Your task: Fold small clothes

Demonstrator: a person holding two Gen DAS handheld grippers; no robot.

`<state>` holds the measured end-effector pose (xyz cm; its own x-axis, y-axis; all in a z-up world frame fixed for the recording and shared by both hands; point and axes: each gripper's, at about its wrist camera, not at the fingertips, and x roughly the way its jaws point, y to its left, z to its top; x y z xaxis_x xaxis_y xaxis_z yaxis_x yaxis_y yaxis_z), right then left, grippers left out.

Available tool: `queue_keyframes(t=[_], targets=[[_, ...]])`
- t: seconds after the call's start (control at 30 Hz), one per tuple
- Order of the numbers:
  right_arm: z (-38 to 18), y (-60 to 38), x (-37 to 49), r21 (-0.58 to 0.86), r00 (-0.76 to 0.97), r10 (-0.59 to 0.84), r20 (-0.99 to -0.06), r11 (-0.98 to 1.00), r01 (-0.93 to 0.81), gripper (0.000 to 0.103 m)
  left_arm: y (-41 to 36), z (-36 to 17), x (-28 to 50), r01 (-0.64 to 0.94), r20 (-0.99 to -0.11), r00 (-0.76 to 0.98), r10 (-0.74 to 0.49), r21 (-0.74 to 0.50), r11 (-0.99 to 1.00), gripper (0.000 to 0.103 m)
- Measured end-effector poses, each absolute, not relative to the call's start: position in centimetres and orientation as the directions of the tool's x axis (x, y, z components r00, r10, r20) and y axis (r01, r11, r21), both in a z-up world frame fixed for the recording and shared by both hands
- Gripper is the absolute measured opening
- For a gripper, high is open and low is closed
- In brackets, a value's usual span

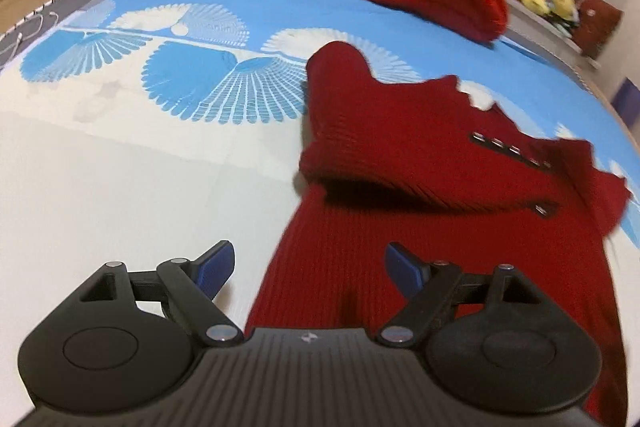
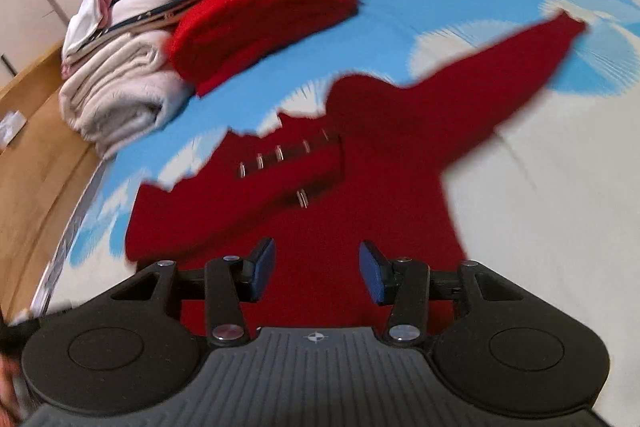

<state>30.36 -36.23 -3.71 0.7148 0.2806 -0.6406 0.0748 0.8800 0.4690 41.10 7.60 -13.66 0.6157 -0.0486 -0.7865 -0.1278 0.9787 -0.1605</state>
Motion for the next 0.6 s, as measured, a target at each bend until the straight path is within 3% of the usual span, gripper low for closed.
queue_keyframes(t=[0.2, 0.33, 0.4, 0.47, 0.6], targets=[[-9.2, -32.1, 44.6, 0.399, 0.653, 0.171, -0.738, 0.891, 0.218, 0.049, 9.0, -14.9, 44.5, -0.172, -0.805, 0.593, 0.031, -0.089, 0.981, 0.086], [-12.4, -29.5, 49.2, 0.237, 0.627, 0.025, -0.778, 0.937, 0.257, 0.05, 10.2, -15.6, 45.9, -0.248, -0.808, 0.574, 0.137, -0.012, 0.969, 0.086], [-12.4, -27.6, 49.8, 0.149, 0.646, -0.01, -0.764, 0.97, 0.192, 0.024, 10.6, -16.6, 47.1, -0.272, -0.828, 0.539, 0.153, 0.001, 0.962, 0.086], [-11.6, -26.3, 49.7, 0.079, 0.671, -0.02, -0.741, 0.99, 0.117, 0.018, 10.8, -17.3, 47.9, -0.285, -0.848, 0.509, 0.148, -0.004, 0.959, 0.086], [-8.7, -27.0, 48.9, 0.056, 0.736, -0.036, -0.676, 0.993, 0.1, 0.017, 10.9, -17.6, 48.4, -0.321, -0.858, 0.478, 0.185, 0.026, 0.947, 0.086]])
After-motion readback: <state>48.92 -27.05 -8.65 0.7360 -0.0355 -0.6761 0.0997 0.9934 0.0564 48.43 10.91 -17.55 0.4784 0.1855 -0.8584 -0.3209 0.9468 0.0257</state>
